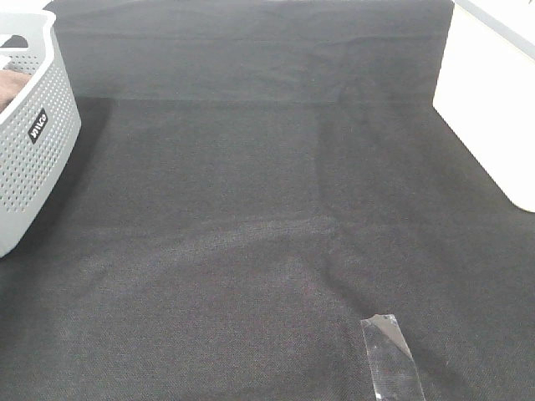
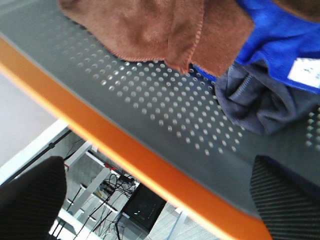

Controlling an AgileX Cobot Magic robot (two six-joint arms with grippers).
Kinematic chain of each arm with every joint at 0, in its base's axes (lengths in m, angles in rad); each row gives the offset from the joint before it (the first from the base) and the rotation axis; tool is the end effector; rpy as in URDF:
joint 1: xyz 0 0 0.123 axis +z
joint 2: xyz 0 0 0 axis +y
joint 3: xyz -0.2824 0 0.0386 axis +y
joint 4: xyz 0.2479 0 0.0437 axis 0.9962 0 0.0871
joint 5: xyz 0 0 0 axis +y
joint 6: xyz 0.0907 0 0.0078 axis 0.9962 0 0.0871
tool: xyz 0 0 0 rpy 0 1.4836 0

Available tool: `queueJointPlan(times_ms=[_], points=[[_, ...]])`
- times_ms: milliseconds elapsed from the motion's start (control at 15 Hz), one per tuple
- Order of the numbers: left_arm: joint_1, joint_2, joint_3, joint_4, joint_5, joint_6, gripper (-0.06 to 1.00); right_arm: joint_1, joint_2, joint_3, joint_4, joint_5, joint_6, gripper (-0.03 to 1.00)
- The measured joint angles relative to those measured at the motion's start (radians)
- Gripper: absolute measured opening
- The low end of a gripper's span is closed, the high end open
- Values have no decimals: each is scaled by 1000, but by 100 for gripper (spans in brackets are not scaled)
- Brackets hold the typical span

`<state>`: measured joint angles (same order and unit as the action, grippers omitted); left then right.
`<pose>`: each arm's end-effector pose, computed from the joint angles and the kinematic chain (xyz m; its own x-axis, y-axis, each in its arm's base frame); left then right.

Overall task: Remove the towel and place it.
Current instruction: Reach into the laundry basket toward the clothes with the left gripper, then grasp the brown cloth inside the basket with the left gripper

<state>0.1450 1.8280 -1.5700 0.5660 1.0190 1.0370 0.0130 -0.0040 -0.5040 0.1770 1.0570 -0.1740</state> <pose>0.3856 0.0984 0.2927 -0.5084 0.8046 0.3067 0.7977 0.3059 0.5197 -0.0066 0.0139 0.2796 -0.4248 -0.0907 -0.9007 -0.1879 0.9821 -0.0103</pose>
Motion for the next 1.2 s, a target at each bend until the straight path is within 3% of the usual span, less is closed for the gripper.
queueJointPlan(times_ms=[200, 400, 667, 733, 800, 933, 1000, 1200], points=[[34, 145, -62, -11, -28, 38, 93, 0, 0, 0, 0, 0, 0, 75], [34, 264, -118, -81, -98, 70, 93, 0, 0, 0, 0, 0, 0, 75], [33, 350, -139, -96, -114, 74, 89, 0, 0, 0, 0, 0, 0, 75], [33, 351, -139, -98, -114, 74, 82, 0, 0, 0, 0, 0, 0, 75], [33, 351, -139, -102, -112, 74, 68, 0, 0, 0, 0, 0, 0, 75], [33, 351, -141, -112, -94, 55, 20, 0, 0, 0, 0, 0, 0, 75], [33, 351, -141, -112, -86, 44, 7, 0, 0, 0, 0, 0, 0, 75], [33, 351, -145, -112, -65, 21, 2, 0, 0, 0, 0, 0, 0, 75]])
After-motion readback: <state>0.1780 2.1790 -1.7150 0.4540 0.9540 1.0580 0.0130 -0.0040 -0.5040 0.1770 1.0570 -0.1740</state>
